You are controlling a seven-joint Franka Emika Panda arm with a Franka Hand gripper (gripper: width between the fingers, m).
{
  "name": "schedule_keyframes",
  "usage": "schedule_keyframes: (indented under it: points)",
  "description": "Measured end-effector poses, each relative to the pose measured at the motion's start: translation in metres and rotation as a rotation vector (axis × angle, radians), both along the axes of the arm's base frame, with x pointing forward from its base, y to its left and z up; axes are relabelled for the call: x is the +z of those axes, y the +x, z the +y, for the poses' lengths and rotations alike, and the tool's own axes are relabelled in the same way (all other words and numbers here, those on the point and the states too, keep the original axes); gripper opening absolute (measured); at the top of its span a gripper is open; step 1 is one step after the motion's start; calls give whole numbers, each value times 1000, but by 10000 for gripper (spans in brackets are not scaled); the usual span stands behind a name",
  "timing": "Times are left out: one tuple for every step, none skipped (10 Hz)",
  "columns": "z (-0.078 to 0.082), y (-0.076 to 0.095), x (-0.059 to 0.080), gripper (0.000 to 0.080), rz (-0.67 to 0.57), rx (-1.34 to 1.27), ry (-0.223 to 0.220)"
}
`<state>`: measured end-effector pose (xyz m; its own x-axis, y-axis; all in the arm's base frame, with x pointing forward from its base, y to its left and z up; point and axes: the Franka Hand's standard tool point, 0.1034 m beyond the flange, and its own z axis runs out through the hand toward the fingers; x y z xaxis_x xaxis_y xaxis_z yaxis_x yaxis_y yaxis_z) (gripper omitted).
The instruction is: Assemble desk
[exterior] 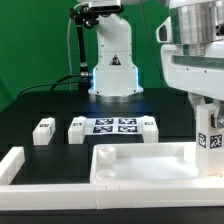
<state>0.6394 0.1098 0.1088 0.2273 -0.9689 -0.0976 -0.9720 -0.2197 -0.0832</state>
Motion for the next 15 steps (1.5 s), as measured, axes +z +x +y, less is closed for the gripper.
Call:
schedule_keyframes:
  points:
    - [0, 0, 0, 289, -2, 18, 0]
    - [0, 0, 0, 289, -4, 39, -1]
    - [0, -2, -1, 467, -3, 142, -13]
    - [1, -6, -1, 596, 7, 314, -18]
    - [3, -6, -1, 633, -11, 482, -23]
    - [4, -7, -2, 645, -30, 654, -28]
    - [3, -7, -2, 645, -38, 726, -32]
    - [3, -6, -2, 648, -50, 828, -36]
    - [3, -6, -2, 648, -57, 880, -37]
    - [3, -6, -2, 648, -63, 946, -43]
    - [2, -6, -1, 648, -75, 1151, -75]
    - [1, -2, 0, 648, -101, 1342, -103]
    - [-1, 2, -1, 648, -137, 1461, -128]
    - [-1, 2, -3, 648, -155, 1470, -144]
    - [-1, 2, -3, 648, -151, 1458, -141]
